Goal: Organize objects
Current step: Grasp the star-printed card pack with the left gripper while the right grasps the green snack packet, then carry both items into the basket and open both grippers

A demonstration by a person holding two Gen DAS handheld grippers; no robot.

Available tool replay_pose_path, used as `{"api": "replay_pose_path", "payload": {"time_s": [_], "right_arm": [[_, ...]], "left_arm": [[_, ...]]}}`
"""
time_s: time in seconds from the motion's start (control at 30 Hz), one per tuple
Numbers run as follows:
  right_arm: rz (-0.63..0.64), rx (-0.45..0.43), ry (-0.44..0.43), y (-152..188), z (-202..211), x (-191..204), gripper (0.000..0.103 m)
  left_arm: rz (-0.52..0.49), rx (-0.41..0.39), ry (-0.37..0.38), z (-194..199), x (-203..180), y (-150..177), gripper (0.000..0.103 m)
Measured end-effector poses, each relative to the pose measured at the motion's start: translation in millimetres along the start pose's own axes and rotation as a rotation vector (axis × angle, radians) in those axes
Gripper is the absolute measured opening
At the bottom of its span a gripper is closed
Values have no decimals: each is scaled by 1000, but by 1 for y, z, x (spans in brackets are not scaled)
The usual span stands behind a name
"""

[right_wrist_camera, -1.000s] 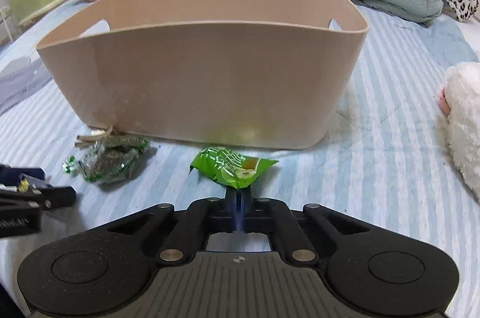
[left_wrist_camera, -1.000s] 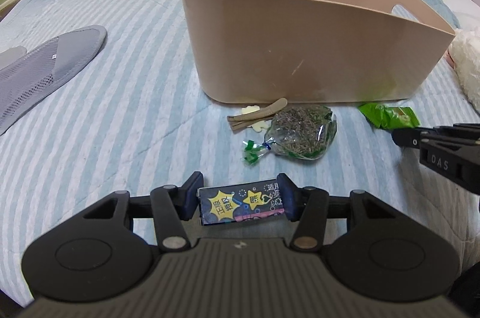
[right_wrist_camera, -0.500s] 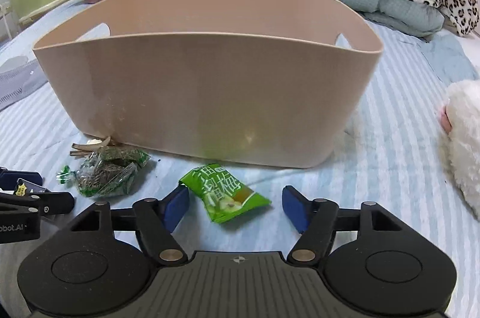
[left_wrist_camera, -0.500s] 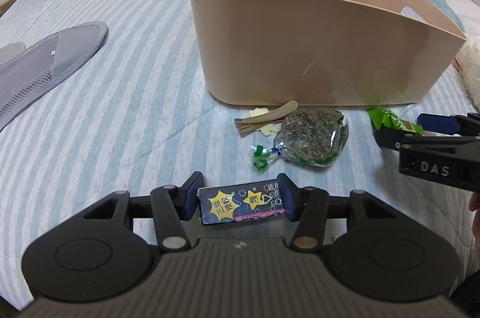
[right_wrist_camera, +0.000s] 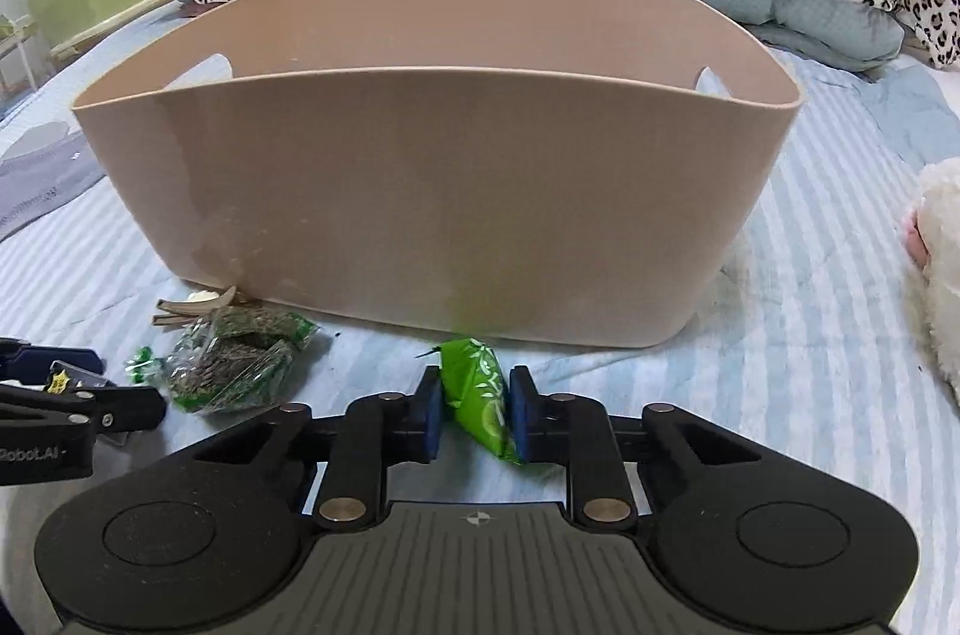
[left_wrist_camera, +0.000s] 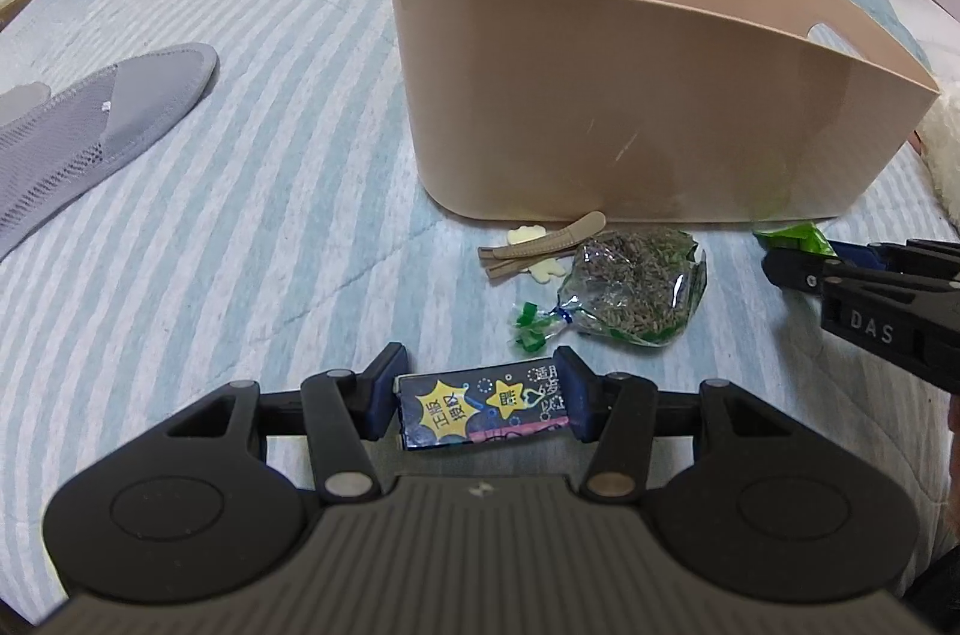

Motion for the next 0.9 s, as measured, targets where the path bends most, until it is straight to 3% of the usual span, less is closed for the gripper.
{"api": "replay_pose_path", "payload": {"time_s": [0.4,0.67,0.9], "right_arm": [[-7,-6,-30,11,54,1,18],[9,-145,-50,-11,126,7,18],[12,-287,-42,-49,172,11,18]], "left_arm": [[-11,-71,37,43,-5,-4,55],[-32,-169,50,91,-9,-21,55],[-51,-260,39,123,-19,-60,55]]}}
Point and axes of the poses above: each gripper's, at about its wrist camera, not at the fingertips, and z roughly against the way its jaws point, x to its left, y to its underside, the point moved 8 cm from there along -z, roughly the way its jaws point, and after that the axes turned 11 degrees about x, right-handed, at the moved point
